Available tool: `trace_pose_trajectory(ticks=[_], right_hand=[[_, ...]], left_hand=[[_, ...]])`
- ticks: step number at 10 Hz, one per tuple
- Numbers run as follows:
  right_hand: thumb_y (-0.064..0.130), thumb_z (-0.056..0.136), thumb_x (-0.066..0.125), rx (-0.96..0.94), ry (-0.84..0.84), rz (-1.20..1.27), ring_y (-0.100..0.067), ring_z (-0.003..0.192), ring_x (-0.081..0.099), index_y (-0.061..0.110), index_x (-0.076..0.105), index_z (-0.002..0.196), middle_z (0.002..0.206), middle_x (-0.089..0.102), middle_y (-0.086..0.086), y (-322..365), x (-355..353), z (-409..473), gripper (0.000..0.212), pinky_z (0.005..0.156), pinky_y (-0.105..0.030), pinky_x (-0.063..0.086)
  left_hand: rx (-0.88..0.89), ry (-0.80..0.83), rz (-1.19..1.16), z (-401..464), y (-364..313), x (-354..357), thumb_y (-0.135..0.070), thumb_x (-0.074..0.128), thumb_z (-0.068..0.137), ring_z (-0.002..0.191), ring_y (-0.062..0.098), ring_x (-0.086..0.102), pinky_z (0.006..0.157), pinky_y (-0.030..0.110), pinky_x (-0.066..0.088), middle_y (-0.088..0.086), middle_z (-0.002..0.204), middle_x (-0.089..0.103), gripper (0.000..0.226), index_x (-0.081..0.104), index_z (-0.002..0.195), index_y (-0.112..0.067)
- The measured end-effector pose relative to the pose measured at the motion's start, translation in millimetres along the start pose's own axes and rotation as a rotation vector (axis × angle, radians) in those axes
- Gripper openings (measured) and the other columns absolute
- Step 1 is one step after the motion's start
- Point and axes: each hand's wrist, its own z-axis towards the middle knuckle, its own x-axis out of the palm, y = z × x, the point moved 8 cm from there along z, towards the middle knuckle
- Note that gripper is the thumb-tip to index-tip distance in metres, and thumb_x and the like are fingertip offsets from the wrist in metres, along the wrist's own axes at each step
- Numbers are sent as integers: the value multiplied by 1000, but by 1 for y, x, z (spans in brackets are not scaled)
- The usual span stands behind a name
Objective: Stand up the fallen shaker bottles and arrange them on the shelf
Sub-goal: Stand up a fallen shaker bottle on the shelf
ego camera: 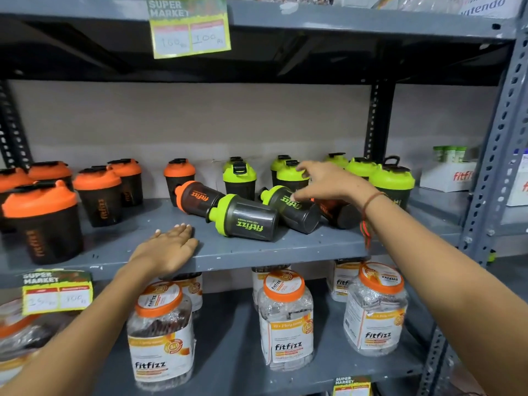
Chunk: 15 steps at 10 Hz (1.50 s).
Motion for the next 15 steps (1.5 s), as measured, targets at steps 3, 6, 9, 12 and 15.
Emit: trace_pose_trajectory(ticks=[3, 6, 9, 12, 15], right_hand=[[57, 67, 79, 104, 401, -193, -23, 89, 61, 9, 59, 104, 98, 63, -3, 1, 53, 22, 63, 62, -29, 44], [49, 68, 80, 147, 226, -62, -15, 71, 52, 13, 53, 84, 85, 58, -2, -8, 46, 15, 48, 54, -30, 37], [39, 56, 88, 207, -241, 466, -27, 105, 60, 17, 52, 114, 114, 64, -7, -23, 26, -13, 72, 93, -43, 51], [31, 62, 89, 280, -427, 643, -28, 119, 52, 13, 44, 122, 126, 53, -8, -30, 60, -40, 77, 100, -43, 45], [37, 63, 89, 303, -405, 616, -30, 127, 48, 13, 38, 128, 134, 50, -10, -32, 81, -45, 85, 102, -44, 44]], left_hand=[[1, -8, 1, 1, -1, 0, -50, 14, 96, 148, 15, 10, 119, 40, 4, 1, 161, 10, 64, 13, 152, -18], [5, -11, 12, 2, 0, 0, -48, 15, 97, 148, 15, 11, 119, 41, 5, 1, 161, 10, 62, 14, 152, -19], [12, -5, 12, 2, 0, 0, -46, 14, 98, 148, 14, 9, 119, 41, 4, 1, 161, 9, 61, 14, 152, -19], [27, 11, 27, 2, -1, 1, -45, 13, 98, 148, 14, 8, 119, 42, 3, 0, 161, 8, 59, 19, 151, -21], [8, -8, -7, 2, 2, 1, -48, 15, 98, 147, 13, 10, 119, 40, 4, -1, 161, 9, 61, 13, 152, -20]])
